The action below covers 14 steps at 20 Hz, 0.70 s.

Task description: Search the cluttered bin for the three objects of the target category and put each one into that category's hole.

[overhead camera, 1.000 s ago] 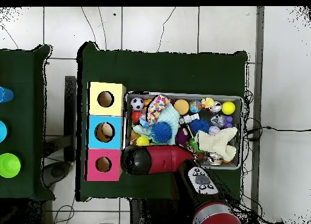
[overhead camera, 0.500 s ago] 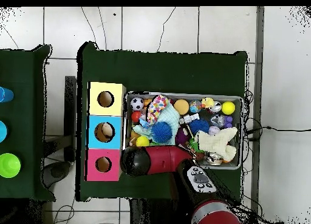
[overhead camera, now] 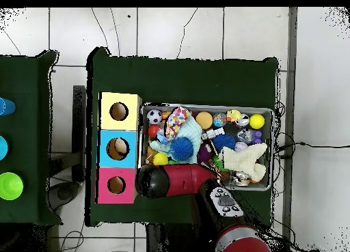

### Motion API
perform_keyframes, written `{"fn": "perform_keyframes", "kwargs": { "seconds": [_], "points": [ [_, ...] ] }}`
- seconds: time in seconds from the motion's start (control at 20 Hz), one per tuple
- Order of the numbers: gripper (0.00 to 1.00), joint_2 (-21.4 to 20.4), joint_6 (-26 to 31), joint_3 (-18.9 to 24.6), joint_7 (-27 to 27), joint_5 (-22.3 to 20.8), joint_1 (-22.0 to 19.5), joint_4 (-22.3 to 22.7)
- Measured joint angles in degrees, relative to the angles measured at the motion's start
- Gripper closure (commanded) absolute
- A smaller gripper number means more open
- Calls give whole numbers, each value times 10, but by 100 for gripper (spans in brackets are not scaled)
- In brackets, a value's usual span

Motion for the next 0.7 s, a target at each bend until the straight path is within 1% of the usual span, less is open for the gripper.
{"fn": "perform_keyframes", "kwargs": {
  "seconds": [0.25, 0.7],
  "points": [
    [100, -7, 0, 0, 0, 0, 4, 2],
    [100, -31, 2, -8, 0, 11, 43, 3]
  ]
}}
